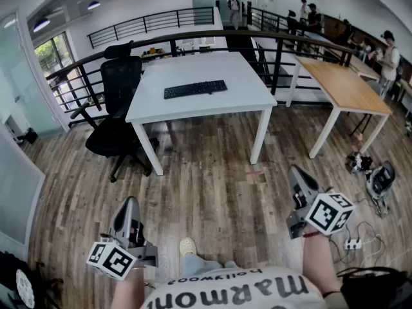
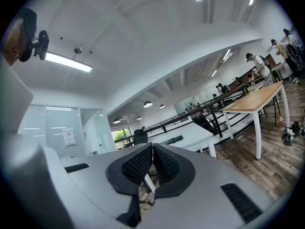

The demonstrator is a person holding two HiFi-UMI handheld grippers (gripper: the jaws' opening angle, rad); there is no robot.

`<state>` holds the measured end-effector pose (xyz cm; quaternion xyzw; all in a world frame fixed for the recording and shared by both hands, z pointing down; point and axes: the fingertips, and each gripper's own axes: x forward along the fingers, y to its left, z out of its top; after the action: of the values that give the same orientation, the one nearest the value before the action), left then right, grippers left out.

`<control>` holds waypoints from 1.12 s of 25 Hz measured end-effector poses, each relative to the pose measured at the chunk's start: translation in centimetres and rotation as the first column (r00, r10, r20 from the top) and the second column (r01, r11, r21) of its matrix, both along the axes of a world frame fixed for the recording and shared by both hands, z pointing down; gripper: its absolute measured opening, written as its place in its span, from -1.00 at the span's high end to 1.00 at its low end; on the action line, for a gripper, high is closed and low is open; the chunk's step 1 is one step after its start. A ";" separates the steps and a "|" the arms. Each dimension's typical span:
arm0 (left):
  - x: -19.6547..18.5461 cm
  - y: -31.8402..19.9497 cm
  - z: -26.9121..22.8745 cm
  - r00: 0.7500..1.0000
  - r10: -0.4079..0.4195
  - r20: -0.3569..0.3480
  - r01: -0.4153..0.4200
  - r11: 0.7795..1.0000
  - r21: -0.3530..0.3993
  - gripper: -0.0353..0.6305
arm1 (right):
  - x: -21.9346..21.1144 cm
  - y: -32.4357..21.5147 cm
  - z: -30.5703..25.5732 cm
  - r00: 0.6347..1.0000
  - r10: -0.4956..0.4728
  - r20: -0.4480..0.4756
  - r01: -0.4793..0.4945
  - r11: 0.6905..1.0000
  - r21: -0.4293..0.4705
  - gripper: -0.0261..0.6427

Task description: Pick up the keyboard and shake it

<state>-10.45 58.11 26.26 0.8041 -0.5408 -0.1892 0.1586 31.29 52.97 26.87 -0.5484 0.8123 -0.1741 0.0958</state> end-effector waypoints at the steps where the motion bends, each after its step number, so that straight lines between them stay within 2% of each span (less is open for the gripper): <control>1: -0.1 0.1 0.1 1.000 -0.001 -0.002 0.001 1.000 0.000 0.89 | -0.1 0.1 0.0 1.000 0.000 -0.003 0.000 1.000 -0.002 0.82; 9: -1.2 -0.3 0.2 1.000 -0.012 -0.003 0.012 1.000 -0.010 0.89 | -1.4 -1.1 -0.1 1.000 -0.018 -0.014 0.018 1.000 0.000 0.82; 15: -3.3 -1.2 1.4 0.999 -0.034 0.015 0.034 0.999 -0.026 0.89 | -3.2 -3.1 2.4 0.999 -0.037 -0.030 0.035 0.997 -0.065 0.82; 20: -6.1 -5.7 3.4 0.999 -0.034 -0.007 0.033 0.997 -0.065 0.89 | -6.1 -7.7 4.5 0.997 -0.059 -0.052 0.052 0.991 -0.120 0.81; 22: -7.3 -7.8 3.8 0.999 -0.035 0.008 0.035 0.997 -0.065 0.89 | -7.3 -9.9 4.8 0.997 -0.068 -0.038 0.062 0.989 -0.135 0.81; 25: -9.0 -11.3 2.7 0.998 -0.046 0.048 0.048 0.998 -0.041 0.89 | -9.6 -13.8 3.6 0.996 -0.091 -0.011 0.089 0.989 -0.116 0.81; 28: -11.0 -14.6 2.1 0.998 -0.040 0.057 0.044 0.997 -0.059 0.89 | -12.5 -17.1 1.7 0.993 -0.115 -0.019 0.113 0.991 -0.069 0.81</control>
<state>-21.46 43.47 28.40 0.7924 -0.5673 -0.1535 0.1636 18.79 35.84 28.53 -0.5061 0.8369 -0.2003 0.0576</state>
